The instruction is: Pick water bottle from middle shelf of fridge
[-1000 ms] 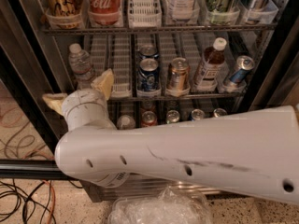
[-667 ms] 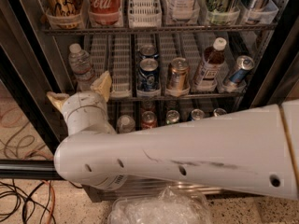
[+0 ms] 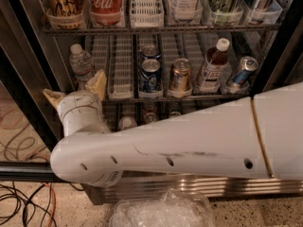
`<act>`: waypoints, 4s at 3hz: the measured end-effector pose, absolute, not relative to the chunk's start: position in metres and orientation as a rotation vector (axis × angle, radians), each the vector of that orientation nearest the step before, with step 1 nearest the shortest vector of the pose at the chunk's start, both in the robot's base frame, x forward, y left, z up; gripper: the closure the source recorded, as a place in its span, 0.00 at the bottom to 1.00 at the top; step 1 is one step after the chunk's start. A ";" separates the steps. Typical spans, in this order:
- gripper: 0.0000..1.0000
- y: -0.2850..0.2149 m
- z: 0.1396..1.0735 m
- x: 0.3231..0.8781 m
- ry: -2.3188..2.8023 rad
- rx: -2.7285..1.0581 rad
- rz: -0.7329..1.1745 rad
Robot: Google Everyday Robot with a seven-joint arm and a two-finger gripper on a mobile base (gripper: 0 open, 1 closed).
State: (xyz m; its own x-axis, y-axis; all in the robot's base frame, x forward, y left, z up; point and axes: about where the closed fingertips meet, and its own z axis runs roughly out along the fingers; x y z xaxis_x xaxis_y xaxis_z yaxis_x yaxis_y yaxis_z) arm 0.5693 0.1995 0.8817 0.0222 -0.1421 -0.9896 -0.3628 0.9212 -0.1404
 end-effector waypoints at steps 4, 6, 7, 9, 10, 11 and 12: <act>0.24 0.191 0.893 0.593 1.516 -0.326 0.095; 0.24 0.196 0.893 0.588 1.517 -0.323 0.096; 0.21 0.196 0.894 0.580 1.520 -0.310 0.104; 0.14 0.218 0.890 0.562 1.548 -0.332 0.197; 0.19 0.225 0.889 0.573 1.544 -0.344 0.189; 0.24 0.218 0.889 0.581 1.541 -0.336 0.153; 0.25 0.217 0.889 0.579 1.541 -0.336 0.153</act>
Offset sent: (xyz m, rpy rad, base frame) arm 0.0399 -0.0148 0.0140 0.0064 -0.0723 -0.1496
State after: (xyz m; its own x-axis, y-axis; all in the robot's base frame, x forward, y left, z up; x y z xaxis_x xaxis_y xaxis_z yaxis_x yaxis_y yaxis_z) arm 0.5790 0.2175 0.8893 0.0319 -0.1127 -0.9931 -0.3058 0.9449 -0.1170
